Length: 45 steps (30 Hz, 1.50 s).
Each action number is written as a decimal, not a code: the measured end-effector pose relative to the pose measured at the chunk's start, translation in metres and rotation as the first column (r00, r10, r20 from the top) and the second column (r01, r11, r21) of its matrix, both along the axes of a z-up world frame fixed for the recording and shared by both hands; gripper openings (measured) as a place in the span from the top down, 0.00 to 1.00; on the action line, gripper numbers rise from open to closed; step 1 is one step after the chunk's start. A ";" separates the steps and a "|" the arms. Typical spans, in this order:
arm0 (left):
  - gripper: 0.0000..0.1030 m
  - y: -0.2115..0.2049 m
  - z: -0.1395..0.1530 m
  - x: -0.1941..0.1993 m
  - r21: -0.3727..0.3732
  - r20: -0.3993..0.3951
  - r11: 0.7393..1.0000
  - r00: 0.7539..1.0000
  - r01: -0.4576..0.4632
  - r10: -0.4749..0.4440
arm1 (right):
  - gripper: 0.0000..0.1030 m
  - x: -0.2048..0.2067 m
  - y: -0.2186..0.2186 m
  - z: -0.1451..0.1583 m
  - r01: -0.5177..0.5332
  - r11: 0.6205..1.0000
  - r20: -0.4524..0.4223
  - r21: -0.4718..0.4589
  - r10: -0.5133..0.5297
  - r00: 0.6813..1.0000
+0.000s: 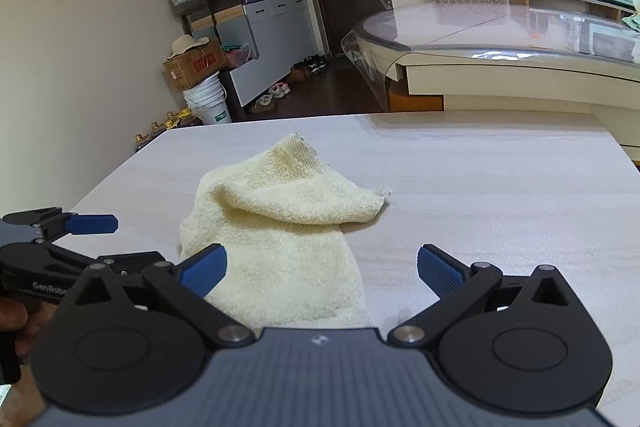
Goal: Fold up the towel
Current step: 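Move both grippers toward the crumpled cream towel on the table, then grasp a towel corner with the right gripper and lift it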
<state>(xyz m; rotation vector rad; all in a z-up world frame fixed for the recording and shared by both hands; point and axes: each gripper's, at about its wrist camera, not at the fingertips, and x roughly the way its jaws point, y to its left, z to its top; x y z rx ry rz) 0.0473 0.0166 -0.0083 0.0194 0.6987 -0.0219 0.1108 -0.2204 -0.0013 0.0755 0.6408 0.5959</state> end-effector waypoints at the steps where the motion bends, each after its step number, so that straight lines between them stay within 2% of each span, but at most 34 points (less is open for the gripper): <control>1: 0.00 0.001 0.000 0.001 -0.001 0.000 1.000 1.000 -0.001 0.001 | 0.00 0.004 0.002 0.000 0.001 1.000 -0.005 -0.011 -0.001 1.000; 7: 0.00 0.006 -0.001 0.004 -0.010 -0.003 1.000 1.000 -0.008 0.008 | 0.01 0.022 0.007 0.002 0.006 0.999 -0.003 -0.051 -0.007 1.000; 14: 0.00 0.011 -0.002 0.007 -0.012 -0.006 1.000 1.000 -0.017 0.017 | 0.03 0.046 0.020 0.004 -0.034 0.995 -0.008 -0.098 0.033 0.999; 16: 0.00 0.013 -0.002 0.008 -0.012 -0.006 1.000 1.000 -0.020 0.020 | 0.08 0.057 0.023 0.002 -0.049 0.994 -0.026 -0.098 0.047 0.999; 21: 0.00 0.017 -0.003 0.011 -0.007 -0.011 1.000 1.000 -0.027 0.027 | 0.29 0.081 0.025 -0.006 -0.066 0.995 -0.087 -0.068 0.060 0.994; 25: 0.00 0.022 -0.004 0.014 -0.004 -0.014 0.999 0.999 -0.033 0.033 | 0.35 0.093 0.023 -0.014 -0.051 0.998 -0.117 -0.045 0.045 0.992; 28: 0.00 0.025 -0.001 0.017 0.000 -0.006 1.000 1.000 -0.016 0.016 | 0.60 0.094 0.022 -0.017 -0.056 0.998 -0.114 -0.036 0.052 0.992; 29: 0.00 0.026 0.001 0.018 0.010 -0.001 1.000 1.000 0.003 -0.003 | 0.74 0.094 0.022 -0.018 -0.062 0.998 -0.113 -0.029 0.058 0.992; 30: 0.00 0.027 0.003 0.018 0.020 0.004 1.000 1.000 0.022 -0.022 | 0.82 0.094 0.022 -0.017 -0.063 0.998 -0.110 -0.025 0.060 0.992; 31: 0.00 0.028 0.006 0.019 0.030 0.010 0.999 0.999 0.041 -0.041 | 0.85 0.091 0.020 -0.015 -0.070 0.998 -0.091 -0.007 0.069 0.993; 32: 0.00 0.028 0.008 0.020 0.040 0.015 0.997 0.998 0.060 -0.060 | 0.93 0.090 0.020 -0.013 -0.075 0.997 -0.084 -0.002 0.075 0.994; 35: 0.00 0.031 0.015 0.023 0.071 0.028 0.991 0.993 0.116 -0.118 | 0.94 0.081 0.021 0.000 -0.113 0.993 -0.043 0.027 0.114 0.993; 38: 0.00 0.033 0.022 0.026 0.103 0.040 0.980 0.984 0.171 -0.176 | 0.93 0.079 0.022 0.008 -0.119 0.993 -0.035 0.014 0.120 0.992; 40: 0.00 0.035 0.027 0.028 0.124 0.047 0.970 0.976 0.207 -0.214 | 0.81 0.078 0.022 0.014 -0.121 0.993 -0.030 0.005 0.121 0.992; 41: 0.00 0.036 0.029 0.029 0.135 0.050 0.965 0.971 0.225 -0.233 | 0.67 0.081 0.018 0.012 -0.096 0.995 -0.037 -0.001 0.096 0.995; 42: 0.00 0.036 0.030 0.028 0.136 0.053 0.964 0.970 0.230 -0.239 | 0.63 0.083 0.017 0.011 -0.088 0.996 -0.044 -0.003 0.087 0.995; 45: 0.00 0.030 0.025 0.028 0.126 0.053 0.963 0.967 0.240 -0.248 | 0.64 0.091 0.007 0.001 -0.064 0.998 -0.086 0.004 0.064 0.994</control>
